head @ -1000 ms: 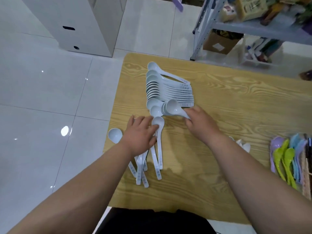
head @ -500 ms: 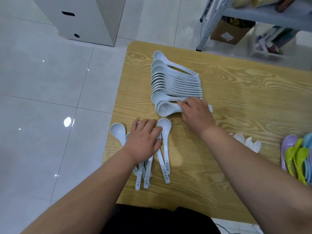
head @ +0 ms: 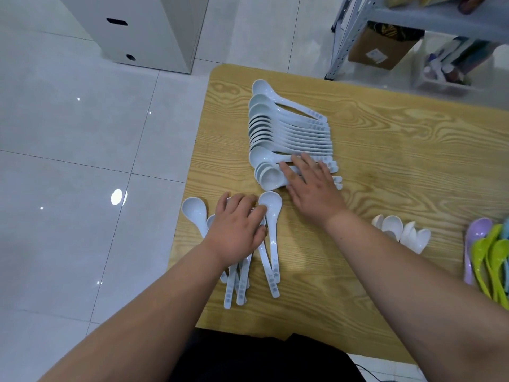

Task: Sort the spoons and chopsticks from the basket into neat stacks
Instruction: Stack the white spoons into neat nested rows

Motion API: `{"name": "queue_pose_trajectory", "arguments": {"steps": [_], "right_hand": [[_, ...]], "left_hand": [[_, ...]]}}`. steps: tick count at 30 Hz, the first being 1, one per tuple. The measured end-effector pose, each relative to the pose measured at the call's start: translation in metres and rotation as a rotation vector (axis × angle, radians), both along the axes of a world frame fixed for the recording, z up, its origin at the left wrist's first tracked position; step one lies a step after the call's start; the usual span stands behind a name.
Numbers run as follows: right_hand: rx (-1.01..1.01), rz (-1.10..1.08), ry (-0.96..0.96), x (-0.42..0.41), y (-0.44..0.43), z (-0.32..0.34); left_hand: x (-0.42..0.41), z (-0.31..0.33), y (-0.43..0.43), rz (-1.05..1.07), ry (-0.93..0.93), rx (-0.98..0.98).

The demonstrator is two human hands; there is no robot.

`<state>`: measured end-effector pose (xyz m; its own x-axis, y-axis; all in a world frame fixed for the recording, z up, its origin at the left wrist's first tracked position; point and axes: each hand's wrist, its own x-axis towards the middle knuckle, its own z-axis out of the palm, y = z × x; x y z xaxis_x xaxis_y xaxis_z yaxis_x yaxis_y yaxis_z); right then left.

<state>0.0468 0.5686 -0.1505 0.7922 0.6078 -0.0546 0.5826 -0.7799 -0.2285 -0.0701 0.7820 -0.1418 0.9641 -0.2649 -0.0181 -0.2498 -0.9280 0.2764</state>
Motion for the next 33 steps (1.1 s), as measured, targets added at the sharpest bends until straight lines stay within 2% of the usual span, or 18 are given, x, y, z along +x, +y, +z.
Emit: {"name": "queue_pose_trajectory", "arguments": {"steps": [5, 22, 28, 31, 33], "right_hand": [[-0.001, 0.057, -0.017, -0.004, -0.002, -0.006], [-0.067, -0.072, 0.074, -0.017, 0.003, 0.005], [0.148, -0.132, 0.046, -0.049, -0.007, 0.028], [0.188, -0.137, 0.161, -0.084, -0.009, 0.040], [0.082, -0.116, 0.339, -0.108, -0.009, 0.047]], "left_hand": [[-0.007, -0.001, -0.006, -0.017, 0.006, -0.008], [-0.013, 0.016, -0.002, -0.012, 0.111, -0.037], [-0.029, 0.031, 0.006, -0.023, 0.003, -0.110], [-0.041, 0.037, 0.006, 0.121, -0.023, -0.124], [-0.047, 0.041, 0.005, 0.299, 0.023, -0.160]]}}
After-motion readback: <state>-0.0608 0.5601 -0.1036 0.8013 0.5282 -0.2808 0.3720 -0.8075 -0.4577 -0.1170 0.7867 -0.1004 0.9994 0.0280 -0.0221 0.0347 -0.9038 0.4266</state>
